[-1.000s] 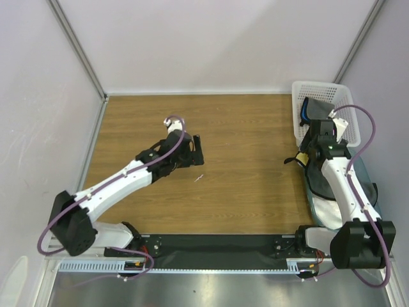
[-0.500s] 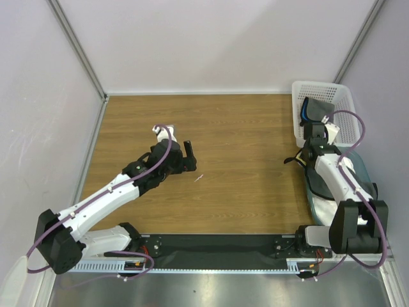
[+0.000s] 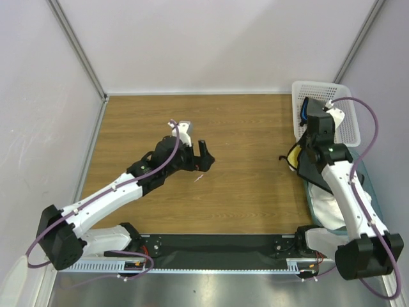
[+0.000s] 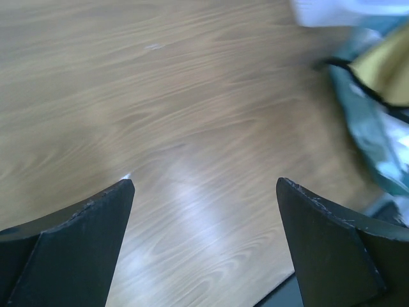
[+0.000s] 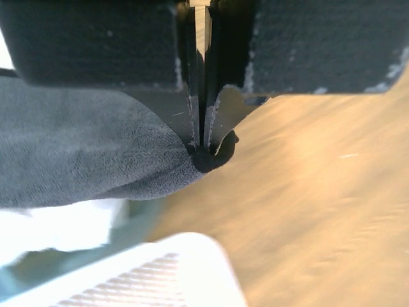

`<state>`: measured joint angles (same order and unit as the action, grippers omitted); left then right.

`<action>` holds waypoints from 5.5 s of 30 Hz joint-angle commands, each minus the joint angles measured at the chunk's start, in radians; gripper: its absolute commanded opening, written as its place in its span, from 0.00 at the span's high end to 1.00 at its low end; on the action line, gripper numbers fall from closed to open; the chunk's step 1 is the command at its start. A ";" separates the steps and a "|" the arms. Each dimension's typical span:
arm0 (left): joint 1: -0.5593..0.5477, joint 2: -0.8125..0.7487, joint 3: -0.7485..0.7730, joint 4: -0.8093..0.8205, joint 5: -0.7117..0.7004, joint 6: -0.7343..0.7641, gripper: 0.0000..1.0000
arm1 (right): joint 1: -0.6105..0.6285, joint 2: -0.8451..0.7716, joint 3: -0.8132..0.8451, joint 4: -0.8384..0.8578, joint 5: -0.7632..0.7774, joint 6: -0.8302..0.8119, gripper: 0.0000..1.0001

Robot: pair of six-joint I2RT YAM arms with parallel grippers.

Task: Fold and stack the towels
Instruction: Grab crumpled towel, then move the towel to the center of the board, then flatten out the crumpled towel

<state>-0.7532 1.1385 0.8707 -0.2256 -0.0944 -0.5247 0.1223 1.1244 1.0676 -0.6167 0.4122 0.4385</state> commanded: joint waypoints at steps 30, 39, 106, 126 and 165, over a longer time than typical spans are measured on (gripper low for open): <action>-0.247 0.681 0.579 0.356 0.119 0.005 0.05 | 0.160 -0.012 -0.012 0.242 -0.177 0.289 1.00; -0.248 0.777 0.686 0.269 0.104 -0.038 0.43 | 0.162 -0.002 -0.015 0.265 -0.176 0.296 1.00; 0.192 -0.336 -0.443 -0.426 0.002 -0.584 1.00 | 0.605 0.982 0.941 -0.054 -0.581 -0.080 0.21; 0.229 -0.315 -0.434 -0.397 -0.001 -0.594 0.99 | 0.392 0.598 0.032 0.474 -0.766 0.026 0.04; 0.305 -0.238 -0.245 -0.331 0.001 -0.384 1.00 | 0.473 0.591 0.237 0.240 -0.573 0.005 1.00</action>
<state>-0.4770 0.8963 0.5335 -0.6079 -0.0937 -0.9764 0.6163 1.8137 1.1702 -0.2707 -0.2100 0.4629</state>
